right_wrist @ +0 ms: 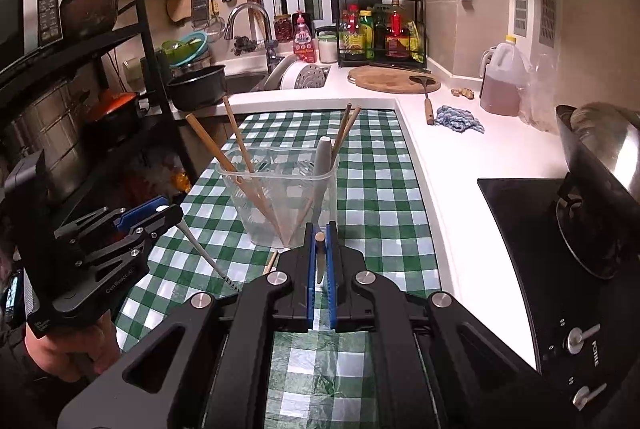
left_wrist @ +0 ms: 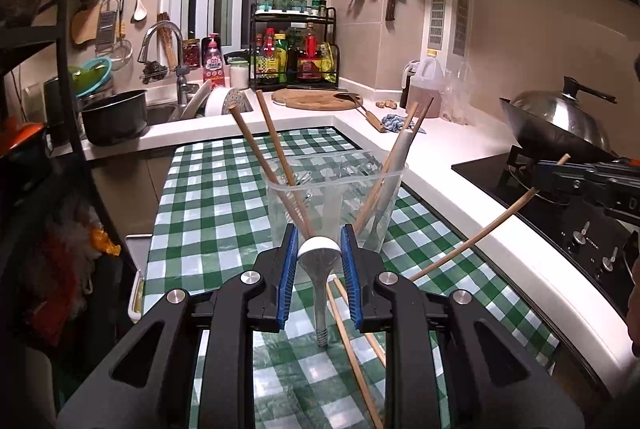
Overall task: Organize utensils
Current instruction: 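Lift the spoon and chopstick over the clear holder and lower them in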
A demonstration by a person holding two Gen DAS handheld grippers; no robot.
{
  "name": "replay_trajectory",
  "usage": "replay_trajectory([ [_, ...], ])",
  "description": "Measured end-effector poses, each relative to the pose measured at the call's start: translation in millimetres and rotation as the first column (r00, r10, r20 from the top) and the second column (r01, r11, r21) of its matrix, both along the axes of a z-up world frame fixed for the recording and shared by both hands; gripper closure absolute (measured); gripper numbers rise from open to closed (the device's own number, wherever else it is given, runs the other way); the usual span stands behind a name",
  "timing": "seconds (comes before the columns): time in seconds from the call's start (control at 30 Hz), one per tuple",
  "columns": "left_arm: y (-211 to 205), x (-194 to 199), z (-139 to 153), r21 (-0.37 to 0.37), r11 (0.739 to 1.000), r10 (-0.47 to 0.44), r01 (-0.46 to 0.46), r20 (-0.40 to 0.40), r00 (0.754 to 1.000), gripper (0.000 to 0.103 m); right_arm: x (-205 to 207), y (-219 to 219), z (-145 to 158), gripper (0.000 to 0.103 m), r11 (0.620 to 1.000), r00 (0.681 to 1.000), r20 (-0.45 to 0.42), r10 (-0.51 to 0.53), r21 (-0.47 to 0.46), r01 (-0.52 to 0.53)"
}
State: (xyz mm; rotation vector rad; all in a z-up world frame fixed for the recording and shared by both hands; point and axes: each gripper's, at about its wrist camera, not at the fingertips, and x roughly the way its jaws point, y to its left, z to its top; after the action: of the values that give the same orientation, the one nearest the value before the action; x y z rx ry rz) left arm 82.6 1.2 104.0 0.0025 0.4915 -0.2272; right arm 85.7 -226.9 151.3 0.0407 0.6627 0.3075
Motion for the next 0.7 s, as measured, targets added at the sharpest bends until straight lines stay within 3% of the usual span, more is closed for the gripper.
replay_trajectory([
  [0.27,3,5,-2,-0.017,1.0,-0.005,0.005,0.008,1.0,0.081,23,12,-6,0.098,0.997,0.997,-0.057,0.045,-0.052,-0.048],
  [0.7,8,11,-11,-0.026,1.0,-0.002,0.001,-0.017,1.0,0.082,31,29,-16,0.097,0.992,0.998,-0.037,0.047,-0.115,-0.051],
])
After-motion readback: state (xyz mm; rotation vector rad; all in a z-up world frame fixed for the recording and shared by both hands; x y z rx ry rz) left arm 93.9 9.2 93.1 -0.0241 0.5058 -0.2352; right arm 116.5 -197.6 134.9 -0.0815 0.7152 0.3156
